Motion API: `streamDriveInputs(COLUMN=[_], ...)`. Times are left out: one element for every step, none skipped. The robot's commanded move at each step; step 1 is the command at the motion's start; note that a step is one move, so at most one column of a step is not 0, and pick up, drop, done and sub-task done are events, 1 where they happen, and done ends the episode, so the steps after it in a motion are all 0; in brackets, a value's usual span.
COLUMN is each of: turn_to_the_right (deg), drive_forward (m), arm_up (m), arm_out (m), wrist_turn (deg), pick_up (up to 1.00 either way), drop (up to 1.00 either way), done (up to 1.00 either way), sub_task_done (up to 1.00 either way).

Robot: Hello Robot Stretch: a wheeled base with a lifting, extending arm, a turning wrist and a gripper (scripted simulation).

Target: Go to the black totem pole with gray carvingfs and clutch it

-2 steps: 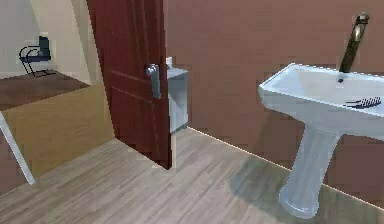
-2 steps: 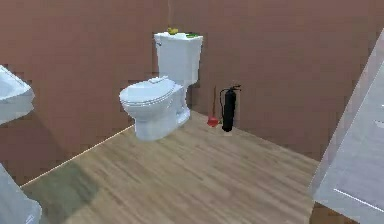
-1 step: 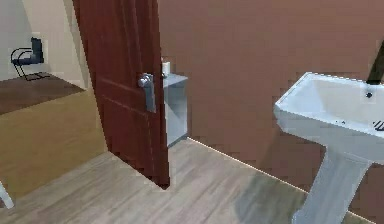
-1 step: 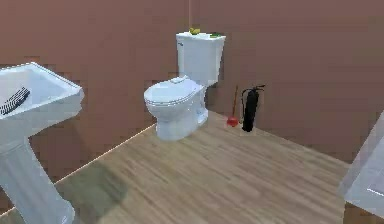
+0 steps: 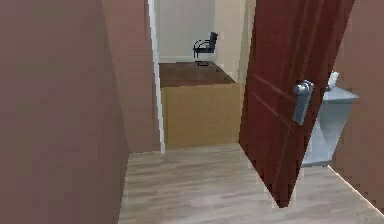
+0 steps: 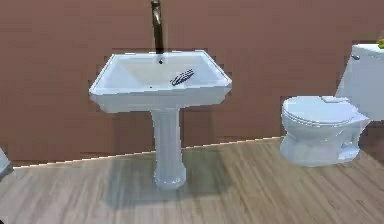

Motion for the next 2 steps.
streamDriveInputs(turn_to_the_right=[0.0,0.0], drive_forward=[1.0,1.0], arm_up=[0.0,0.0], arm_out=[0.0,0.0], wrist_turn=[0.0,0.0], pick_up=[0.0,0.0], drop=[0.0,0.0], done=[0.0,0.0], sub_task_done=[0.0,0.0])
